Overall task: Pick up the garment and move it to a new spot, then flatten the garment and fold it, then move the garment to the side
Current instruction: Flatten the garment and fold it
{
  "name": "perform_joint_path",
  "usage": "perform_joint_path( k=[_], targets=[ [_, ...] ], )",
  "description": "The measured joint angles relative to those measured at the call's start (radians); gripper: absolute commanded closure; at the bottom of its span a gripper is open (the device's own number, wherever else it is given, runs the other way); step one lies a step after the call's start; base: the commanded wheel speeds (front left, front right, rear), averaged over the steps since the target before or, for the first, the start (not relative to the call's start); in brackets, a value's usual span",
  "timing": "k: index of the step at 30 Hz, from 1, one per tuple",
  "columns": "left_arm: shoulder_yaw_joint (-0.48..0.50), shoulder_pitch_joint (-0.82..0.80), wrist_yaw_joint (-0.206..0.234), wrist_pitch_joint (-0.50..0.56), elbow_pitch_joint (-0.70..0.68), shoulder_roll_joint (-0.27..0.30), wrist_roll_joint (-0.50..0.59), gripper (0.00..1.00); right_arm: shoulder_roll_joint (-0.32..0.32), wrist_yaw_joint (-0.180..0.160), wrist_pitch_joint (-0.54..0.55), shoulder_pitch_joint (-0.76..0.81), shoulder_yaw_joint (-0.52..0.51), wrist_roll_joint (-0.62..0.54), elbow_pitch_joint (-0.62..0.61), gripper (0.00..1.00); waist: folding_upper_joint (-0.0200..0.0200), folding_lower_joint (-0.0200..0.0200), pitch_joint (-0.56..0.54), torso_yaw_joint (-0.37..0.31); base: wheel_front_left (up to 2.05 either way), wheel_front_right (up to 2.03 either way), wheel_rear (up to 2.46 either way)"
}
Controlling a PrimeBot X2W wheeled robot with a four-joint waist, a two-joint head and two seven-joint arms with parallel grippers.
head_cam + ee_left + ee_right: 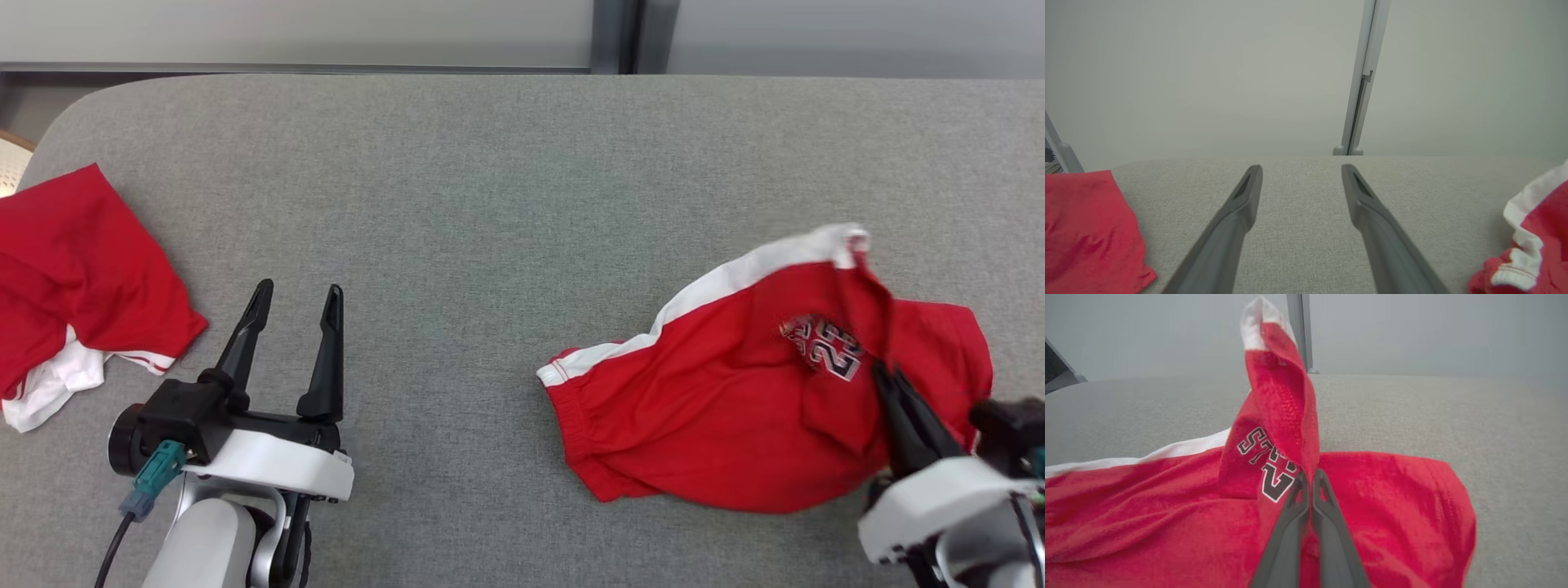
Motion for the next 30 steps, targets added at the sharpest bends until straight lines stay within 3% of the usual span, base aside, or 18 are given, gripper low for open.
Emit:
perform_joint_path(
  k=[4,8,9,10,11,12,21,30],
  targets=[
    [0.004,0.004,-0.005,0.0,0.0,0.001,0.004,0.0,0.04,0.0,-0.001,0.092,-0.088,0.021,-0.01,1.0,0.0,0.0,-0.005,-0.013,0.0,0.0,0.0],
    [0.004,0.009,-0.007,0.0,0.004,0.0,0.004,0.0,0.057,0.0,-0.018,0.147,-0.115,0.051,0.045,1.0,0.0,0.0,-0.008,-0.023,0.0,0.0,0.0],
    [0.004,0.011,-0.007,0.0,0.006,0.0,0.004,0.0,0.058,0.0,-0.023,0.153,-0.114,0.056,0.061,0.93,0.0,0.0,-0.01,-0.025,0.0,0.0,0.0],
    [0.005,0.014,-0.007,0.0,0.007,0.0,0.004,0.0,0.059,0.0,-0.036,0.157,-0.113,0.061,0.079,0.59,0.0,0.0,-0.012,-0.026,0.0,0.0,0.0],
    [0.004,0.018,-0.007,0.0,0.009,0.0,0.004,0.0,0.061,0.0,-0.053,0.157,-0.112,0.068,0.089,0.15,0.0,0.0,-0.014,-0.028,0.0,0.0,0.0],
    [0.003,0.021,-0.007,0.0,0.012,-0.001,0.004,0.0,0.061,0.0,-0.072,0.157,-0.113,0.07,0.094,0.0,0.0,0.0,-0.017,-0.028,0.0,0.0,0.0],
    [0.008,0.065,0.003,0.0,0.02,0.004,0.004,0.0,0.062,0.0,-0.239,0.151,-0.123,0.052,-0.01,0.0,0.0002,0.0,-0.065,-0.04,0.0,0.0,0.0],
    [-0.002,0.095,0.024,0.022,-0.007,0.017,0.01,0.0,0.036,0.0,-0.197,0.117,-0.068,-0.015,-0.145,0.0,0.0002,0.0,-0.118,-0.055,0.0,0.0,0.0]
  ],
)
